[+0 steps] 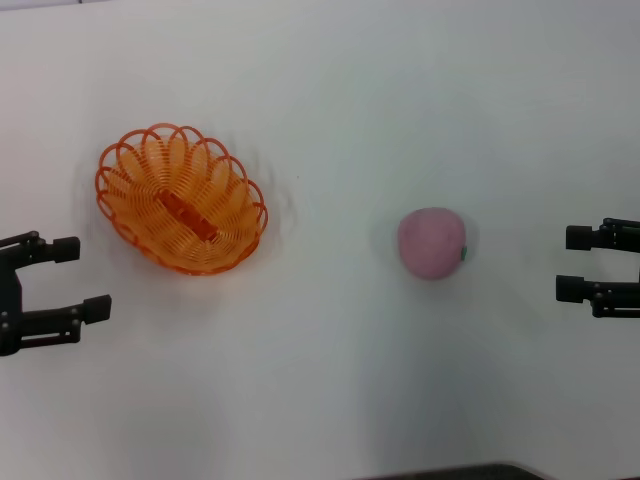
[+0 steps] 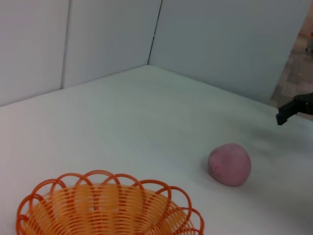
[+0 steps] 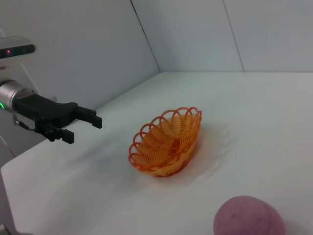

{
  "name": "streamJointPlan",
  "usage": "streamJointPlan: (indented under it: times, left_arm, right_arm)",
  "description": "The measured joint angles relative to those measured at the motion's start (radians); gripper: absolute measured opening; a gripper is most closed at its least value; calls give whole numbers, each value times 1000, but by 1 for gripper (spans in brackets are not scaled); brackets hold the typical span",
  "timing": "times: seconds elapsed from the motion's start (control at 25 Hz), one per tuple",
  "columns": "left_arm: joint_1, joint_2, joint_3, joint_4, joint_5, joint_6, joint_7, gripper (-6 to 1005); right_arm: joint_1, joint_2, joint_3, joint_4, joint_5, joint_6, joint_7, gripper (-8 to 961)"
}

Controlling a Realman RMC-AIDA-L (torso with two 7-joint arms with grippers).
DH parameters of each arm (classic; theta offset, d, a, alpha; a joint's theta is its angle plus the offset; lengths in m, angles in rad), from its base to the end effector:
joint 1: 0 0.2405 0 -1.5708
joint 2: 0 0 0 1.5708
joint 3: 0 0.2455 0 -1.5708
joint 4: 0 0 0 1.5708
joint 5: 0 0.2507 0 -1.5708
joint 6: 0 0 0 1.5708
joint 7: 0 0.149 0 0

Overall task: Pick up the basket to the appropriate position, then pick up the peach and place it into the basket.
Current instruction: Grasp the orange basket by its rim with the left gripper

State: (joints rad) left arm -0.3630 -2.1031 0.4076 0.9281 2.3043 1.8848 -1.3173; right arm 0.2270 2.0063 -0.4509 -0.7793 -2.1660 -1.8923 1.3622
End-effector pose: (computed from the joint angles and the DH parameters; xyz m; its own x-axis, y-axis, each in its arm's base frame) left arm -0.3352 0.2760 0.0638 0.8359 0.3774 0.3985 0.4678 -0.8697 -0.1575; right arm 0.3729 0.2331 0.0768 0.7116 -0.4999 -0.4936 -0.6195 -0.7780 -0.1051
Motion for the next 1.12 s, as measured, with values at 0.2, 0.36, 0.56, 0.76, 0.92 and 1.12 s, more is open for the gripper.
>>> streamJointPlan:
  times: [0.2, 0.36, 0.56, 0.76, 0.92, 1.12]
  left_arm:
    - [-1, 2, 18, 0, 8, 14, -1, 849]
    - [-5, 3, 27, 0, 26, 15, -8, 849]
    - [-3, 1, 24, 0, 26, 16, -9, 849]
    - [-4, 2, 25, 0, 26, 16, -9, 848]
    - [-12, 3, 22, 0, 23, 16, -22, 848]
    - [-54, 17, 19, 67, 12, 26, -201, 847]
  right_arm:
    - [0, 0, -4, 0, -1, 5, 0, 824]
    - [7, 0, -5, 0, -1, 6, 0, 824]
    - [16, 0, -6, 0, -2, 8, 0, 824]
    - [21, 0, -7, 0, -2, 9, 0, 824]
    - [24, 2, -8, 2, -2, 12, 0, 824]
    - [33, 4, -7, 2, -1, 13, 4, 824]
